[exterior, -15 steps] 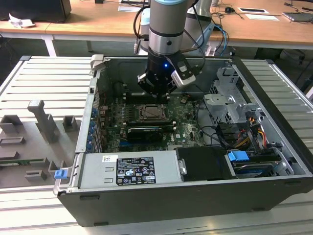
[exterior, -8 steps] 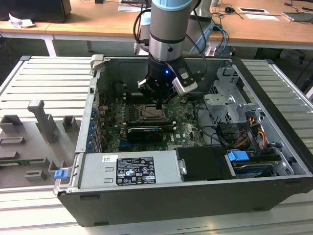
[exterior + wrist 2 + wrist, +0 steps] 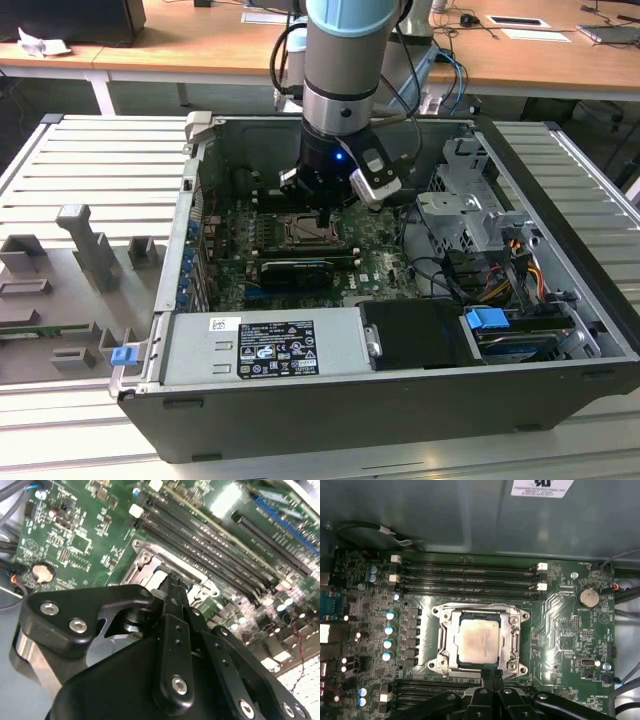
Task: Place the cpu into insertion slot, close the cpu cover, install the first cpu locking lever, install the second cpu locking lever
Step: 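Install the second cpu locking lever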
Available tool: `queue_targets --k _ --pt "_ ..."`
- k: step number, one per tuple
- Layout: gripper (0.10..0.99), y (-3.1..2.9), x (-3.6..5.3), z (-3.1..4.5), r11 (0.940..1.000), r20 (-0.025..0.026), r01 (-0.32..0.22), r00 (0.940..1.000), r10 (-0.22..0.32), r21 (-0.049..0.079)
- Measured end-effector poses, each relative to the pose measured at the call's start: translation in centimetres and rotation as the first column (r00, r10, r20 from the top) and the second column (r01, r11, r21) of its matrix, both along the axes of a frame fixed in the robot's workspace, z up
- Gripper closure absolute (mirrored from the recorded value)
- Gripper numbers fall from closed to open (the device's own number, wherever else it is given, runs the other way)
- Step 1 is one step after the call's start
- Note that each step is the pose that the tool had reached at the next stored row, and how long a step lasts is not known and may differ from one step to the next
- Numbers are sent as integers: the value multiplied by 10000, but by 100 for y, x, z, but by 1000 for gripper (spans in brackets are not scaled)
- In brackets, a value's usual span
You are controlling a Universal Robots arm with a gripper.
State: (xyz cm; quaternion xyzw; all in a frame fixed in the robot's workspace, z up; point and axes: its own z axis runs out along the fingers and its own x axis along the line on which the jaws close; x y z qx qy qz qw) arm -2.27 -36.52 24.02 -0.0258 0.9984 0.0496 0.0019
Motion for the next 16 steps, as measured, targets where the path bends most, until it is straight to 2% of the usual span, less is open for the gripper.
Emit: queue_targets --k 2,4,6,7,11,12,13,14,16 --pt "980 -84 -42 -35 10000 2 6 10000 -6 17" --pt "980 -85 -120 -48 10000 14 0 10000 0 32" --pt "980 -86 -218 -94 10000 19 -6 10000 6 33" --pt "980 -86 -241 -138 10000 18 -11 10000 11 32" --pt "980 -86 -259 -212 10000 18 -22 10000 22 39" --pt "980 -95 -276 -218 9999 23 -21 10000 20 145" --pt "980 -108 -306 -219 9994 42 -22 10000 21 345" --pt "980 -121 -335 -219 9988 48 -23 10000 21 492" --pt "980 -152 -408 -231 9984 68 -24 10000 21 567"
